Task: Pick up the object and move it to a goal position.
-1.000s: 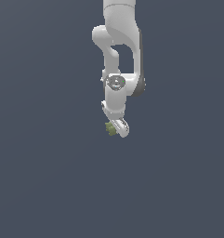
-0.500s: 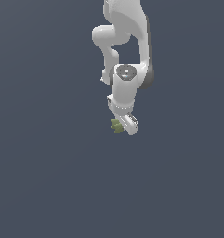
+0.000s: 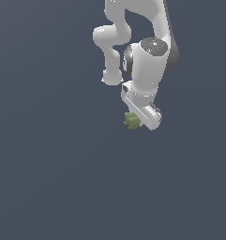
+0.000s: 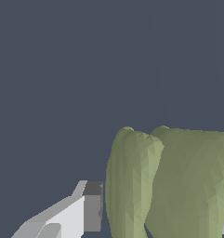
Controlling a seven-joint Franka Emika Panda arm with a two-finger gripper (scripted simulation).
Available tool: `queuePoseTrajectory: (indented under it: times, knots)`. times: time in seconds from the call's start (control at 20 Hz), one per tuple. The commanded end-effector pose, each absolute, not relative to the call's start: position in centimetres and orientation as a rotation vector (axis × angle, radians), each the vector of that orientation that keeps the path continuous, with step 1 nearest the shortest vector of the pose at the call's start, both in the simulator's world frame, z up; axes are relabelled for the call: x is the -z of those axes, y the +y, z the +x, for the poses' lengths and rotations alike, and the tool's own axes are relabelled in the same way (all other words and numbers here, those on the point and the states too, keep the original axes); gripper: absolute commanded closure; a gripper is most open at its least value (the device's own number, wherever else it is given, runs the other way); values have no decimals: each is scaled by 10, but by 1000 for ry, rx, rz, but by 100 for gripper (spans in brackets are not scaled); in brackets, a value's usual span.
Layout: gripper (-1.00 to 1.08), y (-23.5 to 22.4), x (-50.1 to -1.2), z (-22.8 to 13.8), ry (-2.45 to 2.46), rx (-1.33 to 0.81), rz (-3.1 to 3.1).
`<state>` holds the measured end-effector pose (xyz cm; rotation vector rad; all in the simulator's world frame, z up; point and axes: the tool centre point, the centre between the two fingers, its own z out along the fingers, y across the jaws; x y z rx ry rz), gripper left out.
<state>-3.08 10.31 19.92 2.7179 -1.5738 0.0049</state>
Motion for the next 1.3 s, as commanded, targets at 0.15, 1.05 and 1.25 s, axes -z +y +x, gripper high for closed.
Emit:
queuePoseTrajectory:
  times: [0.15, 1.05, 1.25]
  knots:
    - [108, 135, -250, -14, -1574, -4, 2716]
    - [108, 204, -354, 26, -1574, -1, 2718]
    - [108, 209, -363, 30, -1573, 0, 2719]
